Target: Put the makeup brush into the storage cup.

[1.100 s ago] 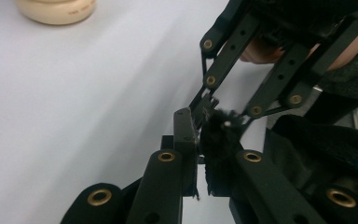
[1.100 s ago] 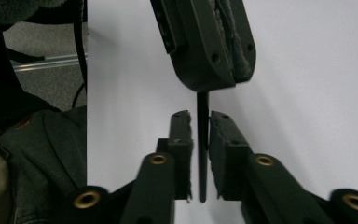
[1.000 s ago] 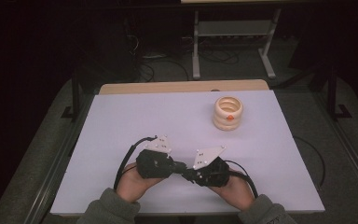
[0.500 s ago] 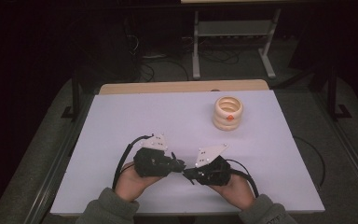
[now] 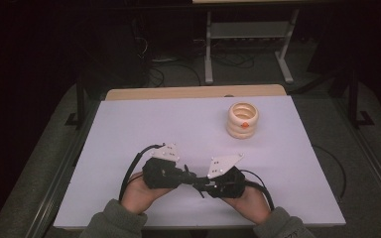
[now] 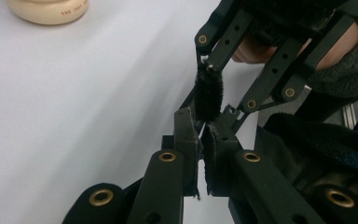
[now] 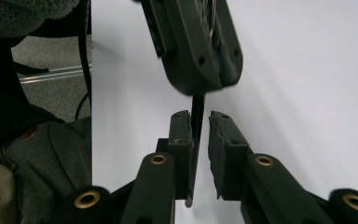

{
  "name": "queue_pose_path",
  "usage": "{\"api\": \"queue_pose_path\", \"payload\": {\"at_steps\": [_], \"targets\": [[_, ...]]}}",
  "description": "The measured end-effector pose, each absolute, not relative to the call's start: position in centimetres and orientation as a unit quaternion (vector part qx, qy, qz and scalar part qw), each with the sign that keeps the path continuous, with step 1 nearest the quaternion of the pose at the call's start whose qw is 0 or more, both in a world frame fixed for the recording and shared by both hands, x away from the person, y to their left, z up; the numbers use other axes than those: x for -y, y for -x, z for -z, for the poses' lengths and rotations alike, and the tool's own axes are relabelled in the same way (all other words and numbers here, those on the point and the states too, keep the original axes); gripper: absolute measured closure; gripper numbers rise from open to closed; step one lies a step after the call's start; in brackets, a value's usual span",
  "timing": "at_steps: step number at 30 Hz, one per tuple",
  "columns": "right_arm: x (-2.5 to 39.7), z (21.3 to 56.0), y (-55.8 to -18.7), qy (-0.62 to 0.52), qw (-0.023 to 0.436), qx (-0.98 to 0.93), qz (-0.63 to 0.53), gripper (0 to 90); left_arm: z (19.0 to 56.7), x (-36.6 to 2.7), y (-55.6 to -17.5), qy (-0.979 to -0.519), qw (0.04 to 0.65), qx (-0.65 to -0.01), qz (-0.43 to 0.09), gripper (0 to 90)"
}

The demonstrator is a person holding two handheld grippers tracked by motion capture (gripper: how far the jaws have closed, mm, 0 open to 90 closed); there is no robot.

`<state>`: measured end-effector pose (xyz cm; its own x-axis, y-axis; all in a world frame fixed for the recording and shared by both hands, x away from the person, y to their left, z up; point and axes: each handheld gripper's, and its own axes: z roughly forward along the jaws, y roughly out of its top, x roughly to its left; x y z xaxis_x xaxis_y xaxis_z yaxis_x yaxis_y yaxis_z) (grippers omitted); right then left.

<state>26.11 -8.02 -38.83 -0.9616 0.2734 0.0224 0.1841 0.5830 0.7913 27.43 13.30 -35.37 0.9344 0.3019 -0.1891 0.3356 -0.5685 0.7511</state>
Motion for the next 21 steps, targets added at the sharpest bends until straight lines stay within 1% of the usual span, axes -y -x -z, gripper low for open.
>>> {"api": "queue_pose_path", "payload": {"at_steps": [1,2,3,7,9,11,12,13,21], "targets": [[8.0,38.8,-26.0,-0.127,0.053,-0.888,-0.438,80.6,35.3,-13.2,-27.4,-0.887,0.426,-0.179,0.018,85.4],[8.0,38.8,-26.0,-0.127,0.053,-0.888,-0.438,80.6,35.3,-13.2,-27.4,-0.887,0.426,-0.179,0.018,85.4],[8.0,38.8,-26.0,-0.121,0.054,-0.889,-0.438,83.4,35.3,-13.3,-27.4,-0.887,0.426,-0.179,0.019,85.4],[8.0,38.8,-26.1,-0.120,0.052,-0.889,-0.439,84.1,35.3,-13.3,-27.4,-0.886,0.428,-0.178,0.019,85.0],[8.0,38.8,-26.1,-0.127,0.041,-0.886,-0.445,84.2,35.3,-13.3,-27.4,-0.885,0.430,-0.178,0.018,84.4],[8.1,38.8,-26.1,-0.132,0.041,-0.886,-0.443,84.3,35.3,-13.3,-27.4,-0.884,0.431,-0.178,0.020,78.2],[8.2,38.9,-26.3,-0.127,0.043,-0.886,-0.443,84.3,35.2,-13.3,-27.3,-0.885,0.430,-0.181,0.018,76.6],[8.3,38.9,-26.3,-0.135,0.035,-0.884,-0.447,84.3,35.2,-13.3,-27.3,-0.885,0.430,-0.181,0.018,75.7],[9.4,38.8,-27.0,-0.148,0.046,-0.880,-0.449,84.3,35.3,-13.6,-27.3,-0.887,0.421,-0.188,-0.003,72.2]]}}
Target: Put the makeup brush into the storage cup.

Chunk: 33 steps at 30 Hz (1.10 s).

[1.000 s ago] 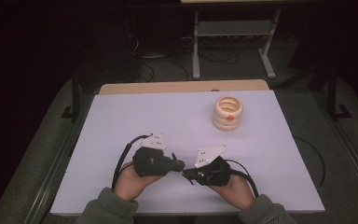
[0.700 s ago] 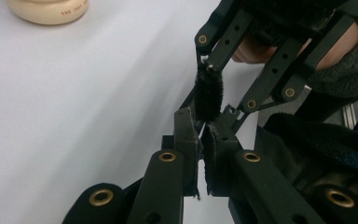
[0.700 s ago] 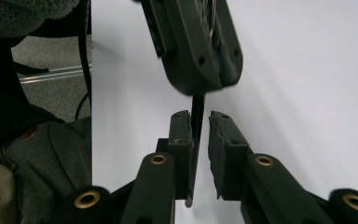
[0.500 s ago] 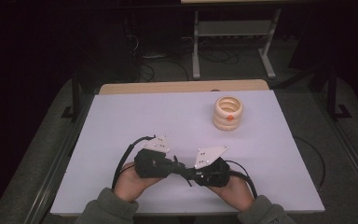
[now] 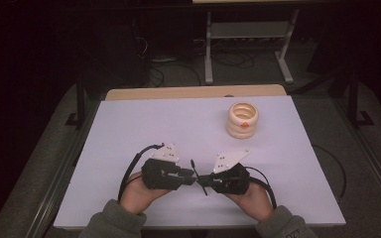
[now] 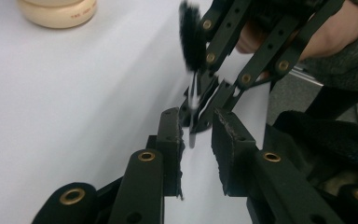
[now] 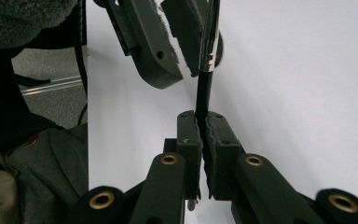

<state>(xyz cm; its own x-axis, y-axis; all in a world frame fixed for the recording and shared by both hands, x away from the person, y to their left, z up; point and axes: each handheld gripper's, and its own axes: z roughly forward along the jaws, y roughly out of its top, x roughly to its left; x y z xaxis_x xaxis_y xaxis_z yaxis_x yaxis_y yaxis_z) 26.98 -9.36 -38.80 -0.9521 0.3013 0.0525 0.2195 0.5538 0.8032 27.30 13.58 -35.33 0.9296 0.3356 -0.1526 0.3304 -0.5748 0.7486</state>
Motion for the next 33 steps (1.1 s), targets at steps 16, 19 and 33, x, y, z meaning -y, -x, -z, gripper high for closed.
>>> {"api": "queue_pose_path", "payload": {"at_steps": [16,19,33], "targets": [[11.0,38.6,-27.6,-0.178,0.046,-0.868,-0.461,84.2,35.9,-14.6,-27.5,-0.891,0.405,-0.205,-0.026,69.2],[11.2,38.6,-27.7,-0.181,0.048,-0.867,-0.462,84.2,36.0,-14.8,-27.7,-0.893,0.400,-0.203,-0.033,68.7],[12.5,38.3,-28.1,-0.198,0.053,-0.860,-0.467,84.2,36.6,-15.4,-27.6,-0.895,0.387,-0.216,-0.043,68.4]]}}
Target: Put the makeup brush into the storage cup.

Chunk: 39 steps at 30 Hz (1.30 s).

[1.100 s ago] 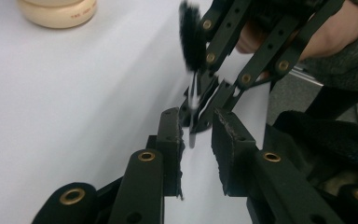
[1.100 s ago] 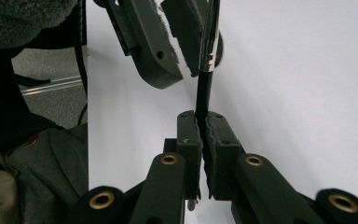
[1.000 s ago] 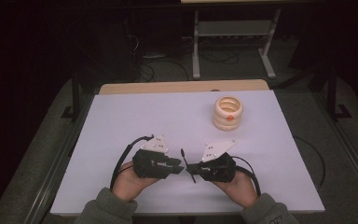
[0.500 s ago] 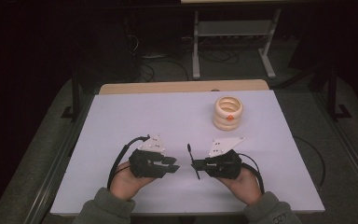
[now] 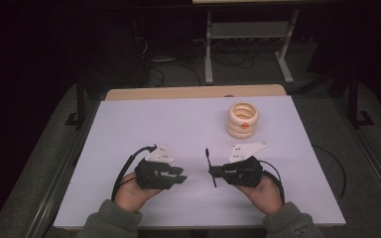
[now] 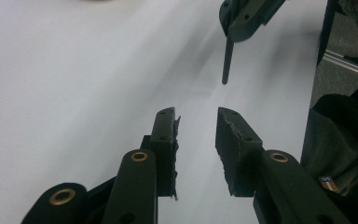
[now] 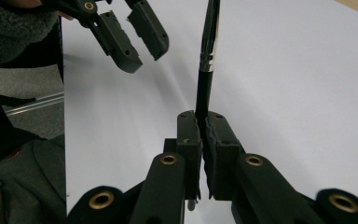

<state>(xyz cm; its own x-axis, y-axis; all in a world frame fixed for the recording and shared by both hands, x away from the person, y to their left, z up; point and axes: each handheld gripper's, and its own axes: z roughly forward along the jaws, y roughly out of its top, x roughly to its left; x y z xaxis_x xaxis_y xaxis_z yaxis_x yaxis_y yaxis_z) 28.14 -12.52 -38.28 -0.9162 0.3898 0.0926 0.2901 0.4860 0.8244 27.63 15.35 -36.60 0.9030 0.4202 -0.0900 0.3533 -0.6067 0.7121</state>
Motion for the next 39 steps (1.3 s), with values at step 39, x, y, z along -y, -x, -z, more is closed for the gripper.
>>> {"api": "queue_pose_path", "payload": {"at_steps": [39], "targets": [[16.9,37.0,-30.6,-0.249,0.056,-0.832,-0.492,84.2,38.1,-19.4,-26.8,-0.886,0.379,-0.253,-0.090,56.1]]}}
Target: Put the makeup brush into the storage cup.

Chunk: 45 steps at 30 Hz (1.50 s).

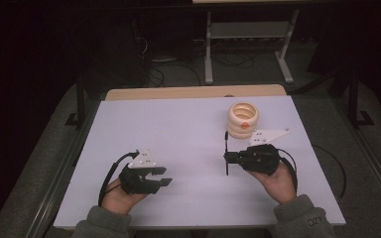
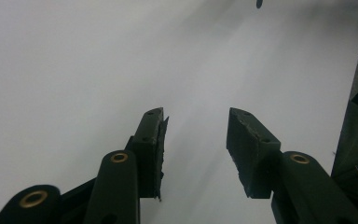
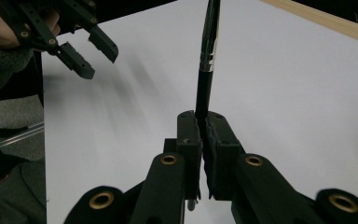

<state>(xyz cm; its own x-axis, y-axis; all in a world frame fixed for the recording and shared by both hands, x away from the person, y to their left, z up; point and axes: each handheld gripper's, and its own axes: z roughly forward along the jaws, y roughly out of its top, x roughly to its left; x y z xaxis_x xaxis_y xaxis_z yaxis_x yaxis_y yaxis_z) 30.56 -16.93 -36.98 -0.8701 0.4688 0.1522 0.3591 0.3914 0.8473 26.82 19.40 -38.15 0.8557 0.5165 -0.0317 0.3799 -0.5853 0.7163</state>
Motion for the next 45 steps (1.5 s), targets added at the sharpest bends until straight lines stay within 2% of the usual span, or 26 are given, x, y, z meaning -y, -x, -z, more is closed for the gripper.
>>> {"api": "queue_pose_path", "payload": {"at_steps": [16,45], "targets": [[18.9,35.1,-33.1,-0.271,0.066,-0.830,-0.483,84.2,38.5,-21.0,-26.8,-0.879,0.381,-0.267,-0.106,49.4],[19.6,30.7,-36.2,-0.281,0.096,-0.829,-0.474,84.2,38.5,-21.6,-27.0,-0.876,0.381,-0.273,-0.117,45.1]]}}
